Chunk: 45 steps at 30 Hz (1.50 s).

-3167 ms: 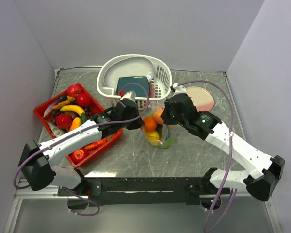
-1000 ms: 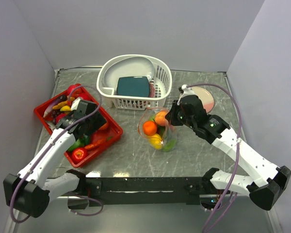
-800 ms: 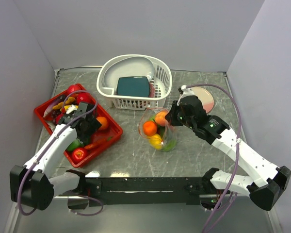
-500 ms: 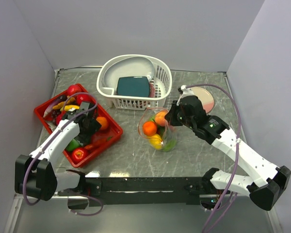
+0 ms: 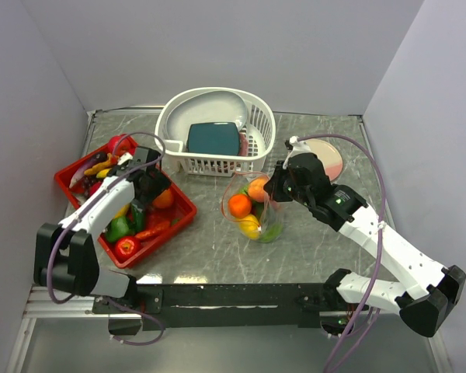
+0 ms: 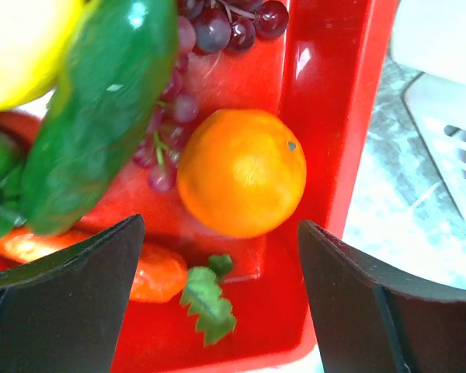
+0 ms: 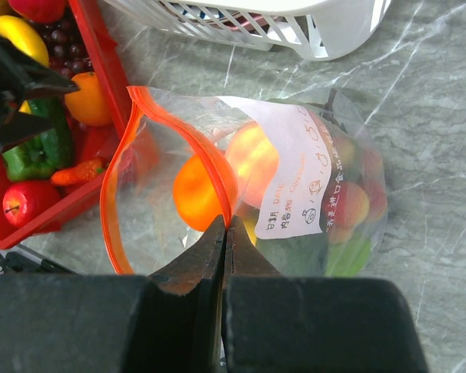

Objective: Place the food in the zip-top bag and seal the zipper

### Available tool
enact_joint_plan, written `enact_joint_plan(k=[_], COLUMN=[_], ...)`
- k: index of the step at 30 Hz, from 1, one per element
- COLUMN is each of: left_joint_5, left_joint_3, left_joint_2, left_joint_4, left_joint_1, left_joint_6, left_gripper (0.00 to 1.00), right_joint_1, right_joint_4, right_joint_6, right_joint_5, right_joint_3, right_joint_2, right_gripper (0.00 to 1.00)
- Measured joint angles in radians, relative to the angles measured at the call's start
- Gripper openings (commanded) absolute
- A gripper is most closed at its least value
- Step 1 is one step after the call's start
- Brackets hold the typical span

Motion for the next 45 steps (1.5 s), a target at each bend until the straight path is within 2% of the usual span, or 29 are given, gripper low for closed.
enact_joint_plan(k=[3, 6, 9, 10, 12, 13, 16, 22, 26, 30, 36, 45], left_joint_5=[0.000, 0.000, 0.001, 0.003, 0.007, 0.008, 0.010, 0.010, 0.027, 0.052, 0.087, 0.149], left_joint_3=[0.005, 0.005, 0.004, 0.004, 0.002, -0.002, -0.004, -0.004, 0.013, 0.115, 0.306, 0.301], left_joint_2=[0.054, 0.100, 0.126, 0.128, 0.129, 0.129, 0.124, 0.031, -0.128, -0.232, -0.244, -0.214], left_joint_4=[0.028, 0.061, 0.096, 0.105, 0.129, 0.135, 0.142, 0.085, 0.043, 0.003, 0.003, 0.095], left_joint_1=[0.000, 0.000, 0.000, 0.000, 0.000, 0.000, 0.000, -0.002, -0.021, -0.116, -0.357, -0.568], left_joint_6=[0.011, 0.015, 0.022, 0.025, 0.041, 0.042, 0.062, 0.118, 0.179, 0.226, 0.242, 0.205], left_gripper=[0.85, 0.79, 0.69, 0.62, 0.54, 0.45, 0.34, 0.20, 0.16, 0.13, 0.13, 0.14], right_joint_1=[0.000, 0.000, 0.000, 0.000, 0.000, 0.000, 0.000, 0.000, 0.000, 0.000, 0.000, 0.000], right_joint_4=[0.000, 0.000, 0.000, 0.000, 0.000, 0.000, 0.000, 0.000, 0.000, 0.000, -0.001, -0.010], right_joint_6=[0.000, 0.000, 0.000, 0.000, 0.000, 0.000, 0.000, 0.000, 0.001, 0.001, 0.013, 0.036], right_joint_5=[0.000, 0.000, -0.001, -0.001, -0.003, -0.004, -0.009, -0.016, -0.015, -0.013, -0.003, 0.026], right_joint_3=[0.000, 0.000, 0.000, 0.000, 0.000, 0.000, 0.000, 0.000, 0.000, 0.000, 0.000, 0.006], right_joint_2=[0.000, 0.000, 0.000, 0.000, 0.000, 0.001, 0.003, 0.005, 0.005, 0.005, 0.006, 0.013], right_gripper=[0.01, 0.01, 0.01, 0.01, 0.01, 0.01, 0.01, 0.01, 0.01, 0.01, 0.01, 0.01])
